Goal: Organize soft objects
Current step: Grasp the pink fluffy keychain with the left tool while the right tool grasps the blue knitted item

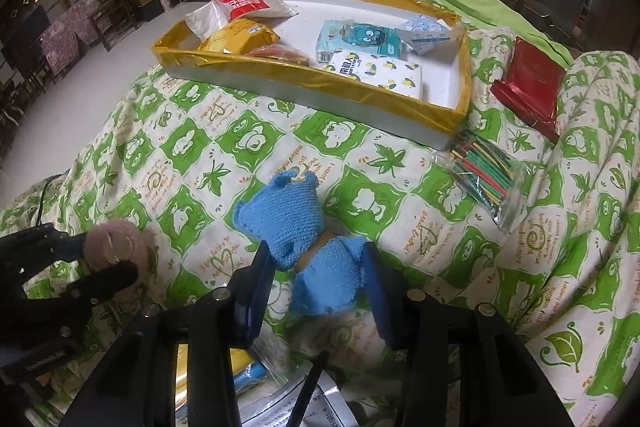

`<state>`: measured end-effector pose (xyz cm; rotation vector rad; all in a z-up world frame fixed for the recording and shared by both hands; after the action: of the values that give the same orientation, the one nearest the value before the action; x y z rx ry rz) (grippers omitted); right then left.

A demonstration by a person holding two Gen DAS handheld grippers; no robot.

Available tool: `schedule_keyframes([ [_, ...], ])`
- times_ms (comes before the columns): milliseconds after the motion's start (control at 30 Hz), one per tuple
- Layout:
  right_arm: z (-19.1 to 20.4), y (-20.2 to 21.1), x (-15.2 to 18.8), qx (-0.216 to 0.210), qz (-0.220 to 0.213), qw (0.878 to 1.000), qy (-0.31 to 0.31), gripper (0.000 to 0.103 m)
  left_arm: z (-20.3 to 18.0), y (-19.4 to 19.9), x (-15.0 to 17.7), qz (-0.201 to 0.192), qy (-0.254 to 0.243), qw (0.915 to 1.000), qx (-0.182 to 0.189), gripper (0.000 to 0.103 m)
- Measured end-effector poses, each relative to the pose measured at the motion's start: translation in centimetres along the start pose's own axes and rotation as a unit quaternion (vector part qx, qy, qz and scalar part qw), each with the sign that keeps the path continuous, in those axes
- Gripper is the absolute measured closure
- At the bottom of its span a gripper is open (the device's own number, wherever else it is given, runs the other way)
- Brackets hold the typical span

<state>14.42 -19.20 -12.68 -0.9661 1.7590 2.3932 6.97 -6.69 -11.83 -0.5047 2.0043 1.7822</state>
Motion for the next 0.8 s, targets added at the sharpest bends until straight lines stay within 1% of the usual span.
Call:
schedule_keyframes([
  [533, -0.18, 0.69, -0.18, -0.004, -0.015, 1.000, -0.008, 0.056, -0.32, 0.09, 0.09, -0.003, -0.003, 1.0000, 0.000, 0.064],
  [800, -0.26, 0.85, -0.31, -0.006, -0.019, 1.000, -0.011, 0.056, -0.53, 0.62, -0.18, -0.016, -0.005, 0.9999, 0.001, 0.064],
])
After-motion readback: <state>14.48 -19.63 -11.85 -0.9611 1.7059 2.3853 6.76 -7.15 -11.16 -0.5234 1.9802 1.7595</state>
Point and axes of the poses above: each gripper's, at about its wrist camera, not at the fingertips, and y roughly against the way its jaws point, z to its left, x to its underside, the point moved 7 cm from there along -y, roughly the way its jaws point, and after that the axes turned 4 degrees about -x, right-handed, at the moved point
